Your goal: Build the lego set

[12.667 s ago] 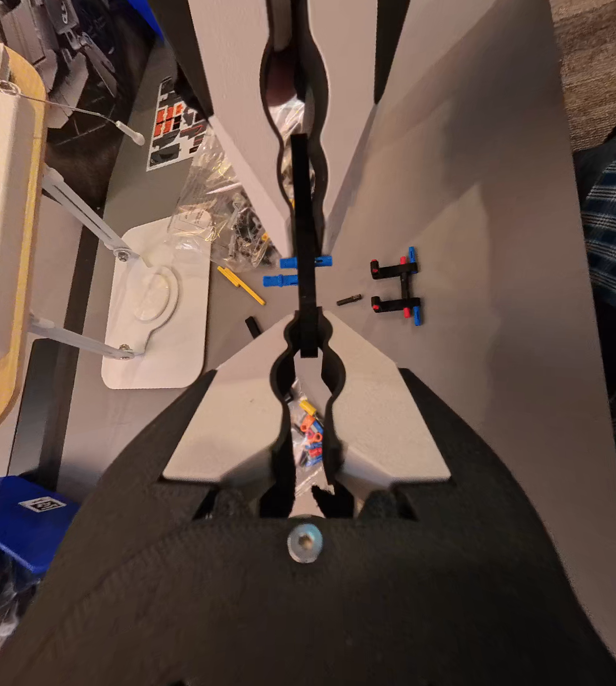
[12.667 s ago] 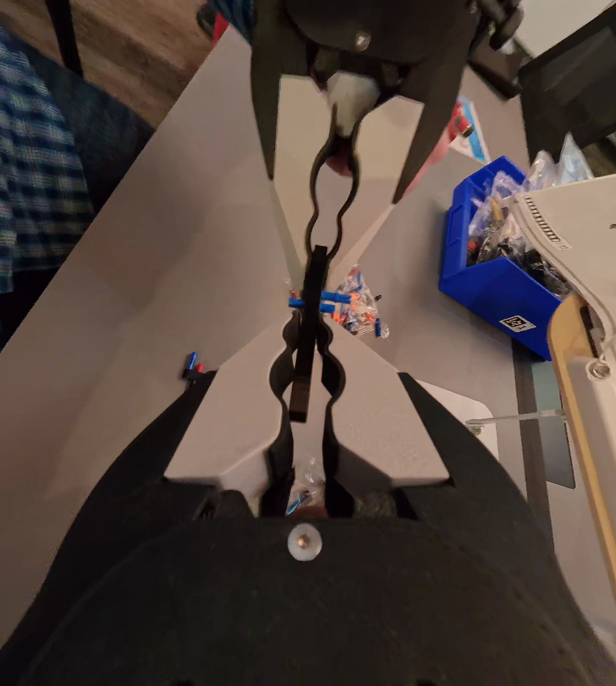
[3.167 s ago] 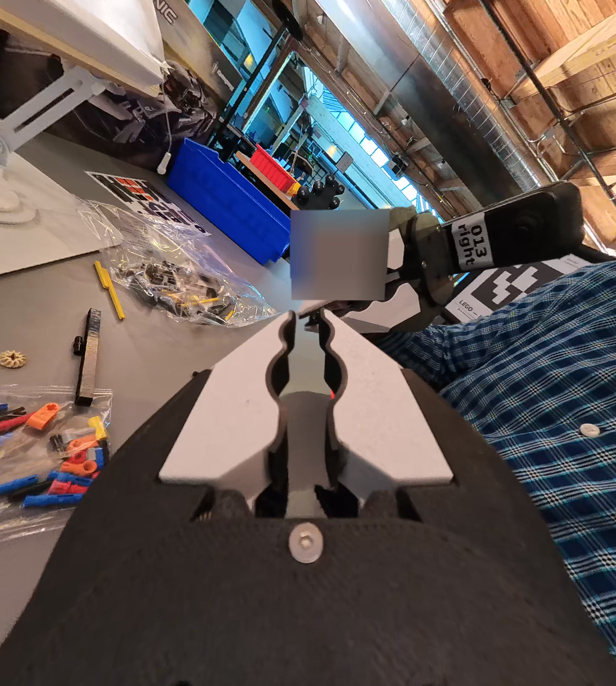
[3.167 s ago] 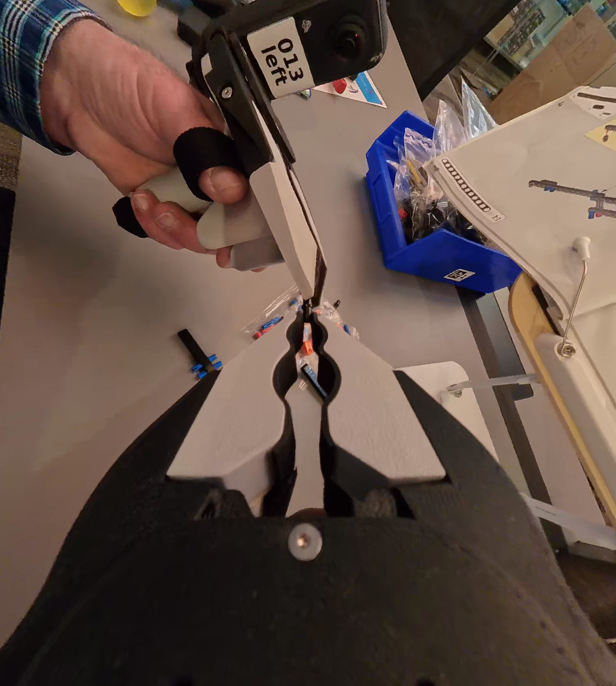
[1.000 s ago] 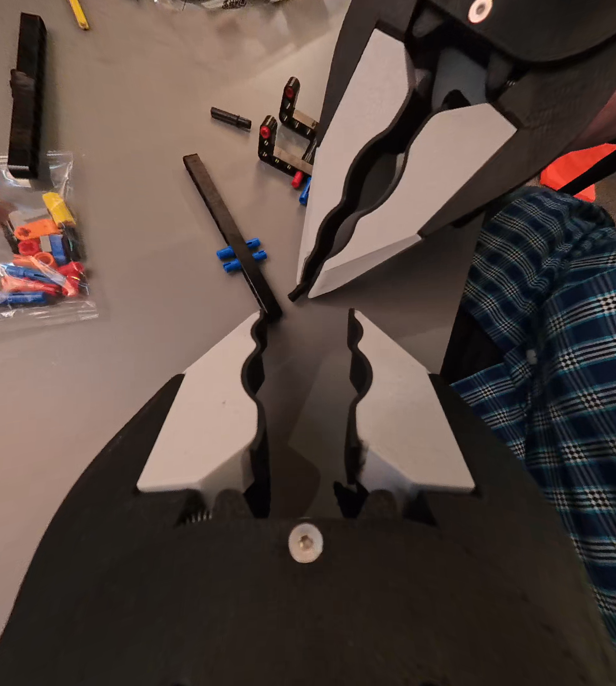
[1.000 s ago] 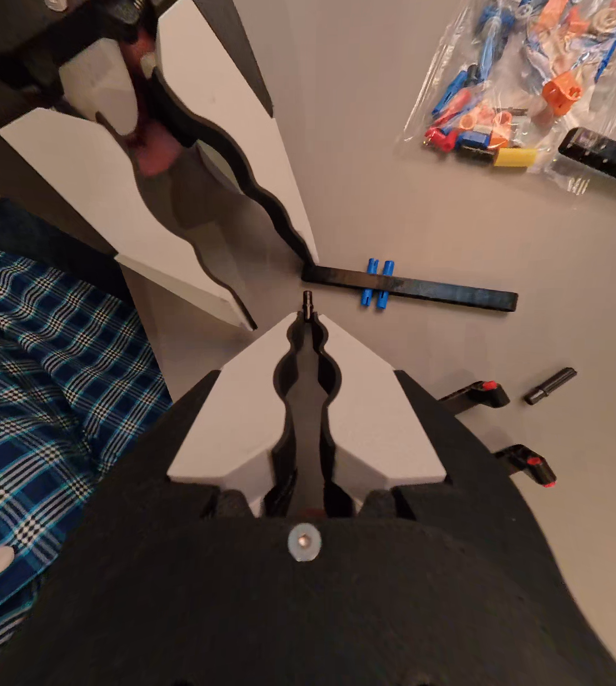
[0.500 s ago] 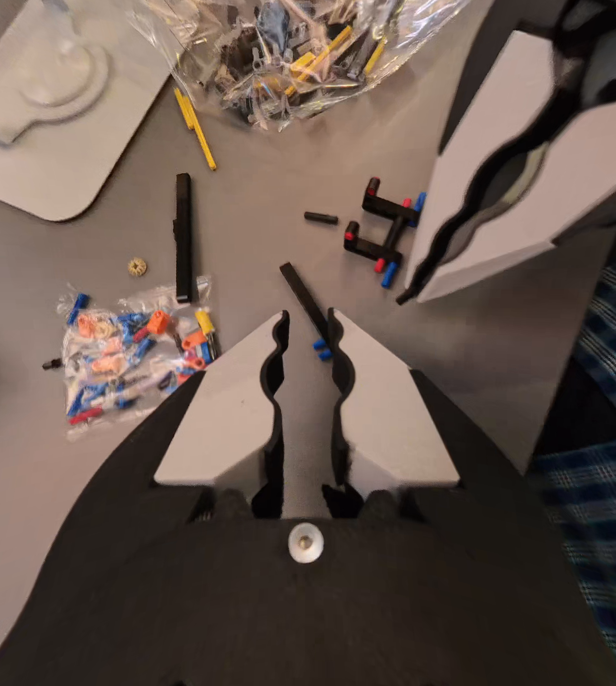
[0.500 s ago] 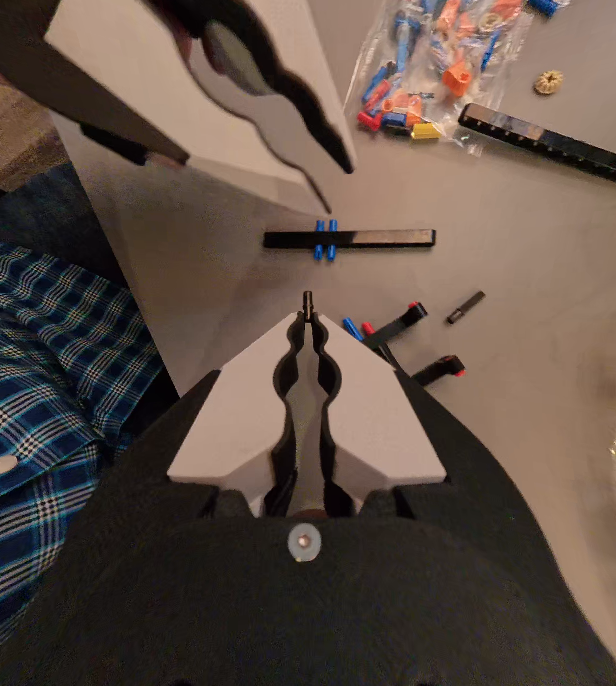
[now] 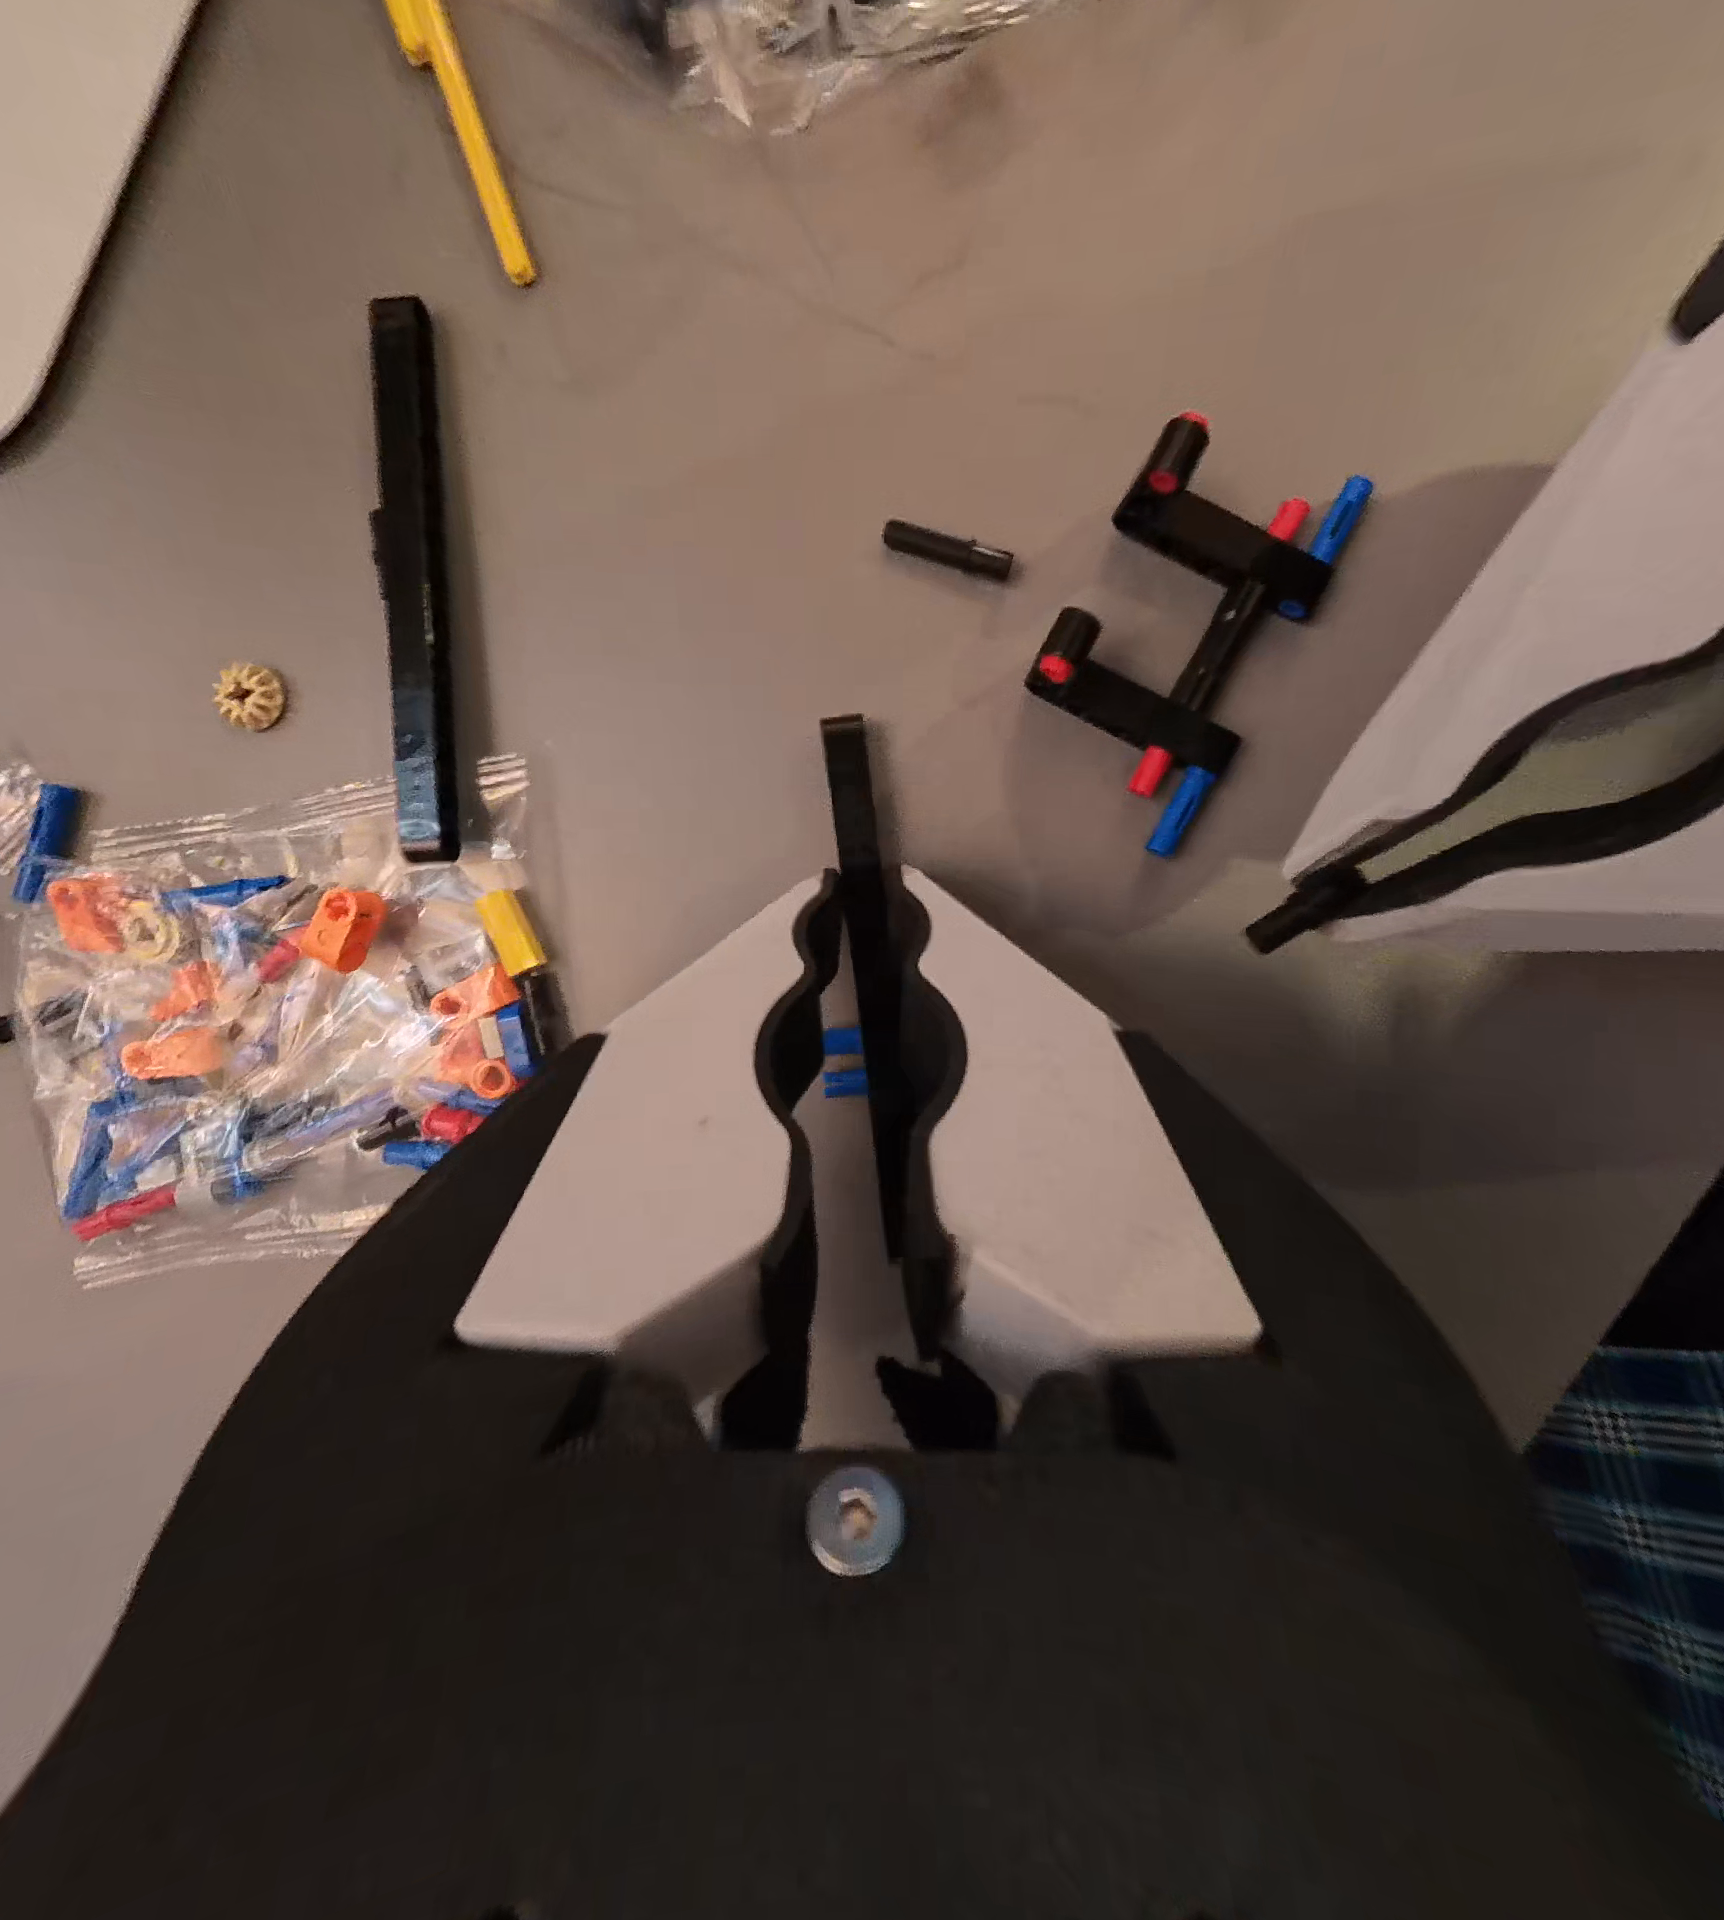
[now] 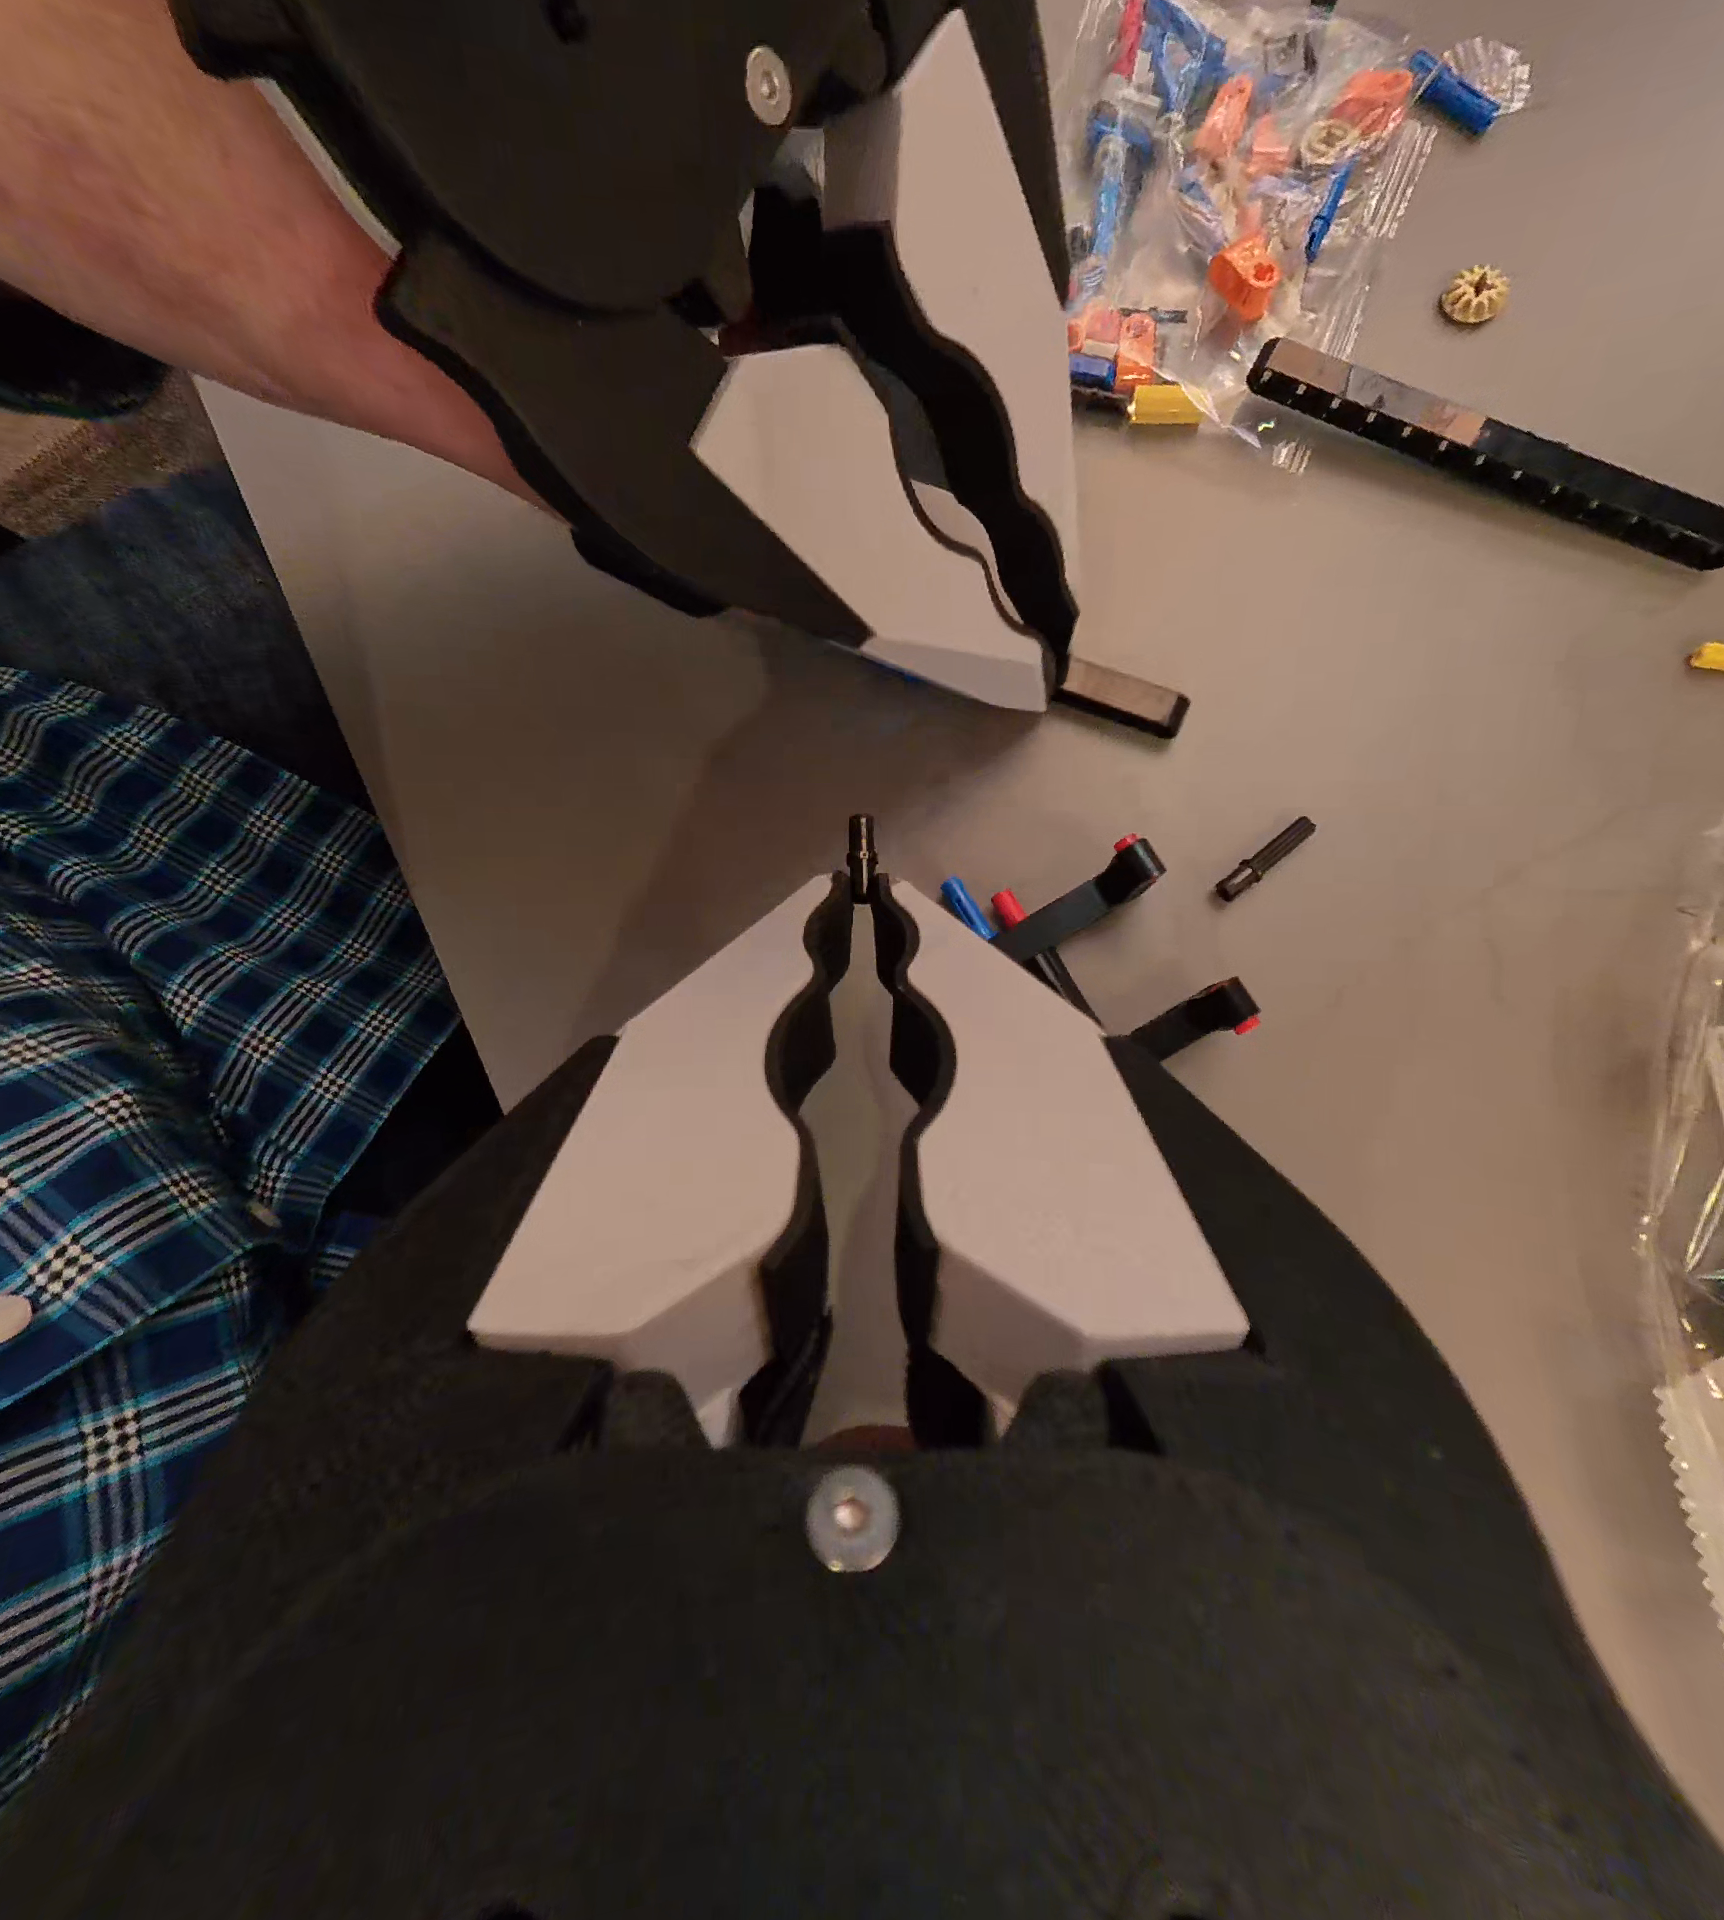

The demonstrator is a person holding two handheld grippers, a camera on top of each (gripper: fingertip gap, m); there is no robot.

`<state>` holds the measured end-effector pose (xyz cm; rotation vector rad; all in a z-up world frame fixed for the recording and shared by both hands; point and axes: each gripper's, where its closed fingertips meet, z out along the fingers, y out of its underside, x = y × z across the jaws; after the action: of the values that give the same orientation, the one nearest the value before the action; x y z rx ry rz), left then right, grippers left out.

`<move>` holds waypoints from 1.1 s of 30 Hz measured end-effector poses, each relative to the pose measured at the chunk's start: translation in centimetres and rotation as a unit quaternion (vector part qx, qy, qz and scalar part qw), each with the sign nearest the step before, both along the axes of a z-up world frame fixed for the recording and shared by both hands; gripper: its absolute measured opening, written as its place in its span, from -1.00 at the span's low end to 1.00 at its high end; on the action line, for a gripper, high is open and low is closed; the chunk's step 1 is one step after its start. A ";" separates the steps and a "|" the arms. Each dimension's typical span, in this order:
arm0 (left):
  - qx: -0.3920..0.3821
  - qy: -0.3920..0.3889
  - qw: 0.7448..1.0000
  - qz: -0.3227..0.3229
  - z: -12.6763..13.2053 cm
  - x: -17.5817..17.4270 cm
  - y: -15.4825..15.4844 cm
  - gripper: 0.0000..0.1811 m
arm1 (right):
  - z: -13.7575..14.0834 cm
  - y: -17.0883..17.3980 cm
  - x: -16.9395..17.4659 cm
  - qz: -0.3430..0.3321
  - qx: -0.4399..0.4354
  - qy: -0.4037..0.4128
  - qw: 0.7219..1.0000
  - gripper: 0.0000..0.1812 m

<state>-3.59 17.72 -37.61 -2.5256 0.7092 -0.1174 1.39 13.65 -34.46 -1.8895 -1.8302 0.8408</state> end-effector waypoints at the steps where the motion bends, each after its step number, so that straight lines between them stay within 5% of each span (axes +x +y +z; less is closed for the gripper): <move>1: 0.006 -0.009 1.000 0.009 0.0 -0.3 0.0 -0.94 | 0.1 0.0 0.0 0.000 -0.001 0.003 1.000 -0.99; 5: 0.074 -0.169 0.981 0.060 3.1 0.1 0.6 -0.95 | 0.6 -0.3 -0.3 -0.008 -0.031 0.022 0.999 -0.99; 10: 0.145 -0.403 0.892 0.145 7.4 -1.1 1.0 -0.95 | 0.7 -1.2 -1.3 0.005 -0.029 0.029 0.999 -0.99; 16: 0.205 -0.517 0.817 0.156 10.8 -1.5 0.8 -0.95 | 2.7 -2.2 -2.8 0.002 -0.117 0.077 0.990 -0.99; 25: 0.274 -0.475 0.827 0.121 12.7 -0.4 0.3 -0.94 | 3.7 -2.2 -3.9 -0.028 -0.170 0.106 0.979 -0.99; 33: 0.254 -0.436 0.846 0.172 10.3 -1.3 0.1 -0.94 | 3.3 -2.9 -3.8 -0.007 -0.156 0.094 0.983 -0.99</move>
<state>-4.89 17.77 -27.26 -1.7537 -0.0909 -0.7775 -2.36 10.73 -31.11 -1.9204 -1.6457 1.3202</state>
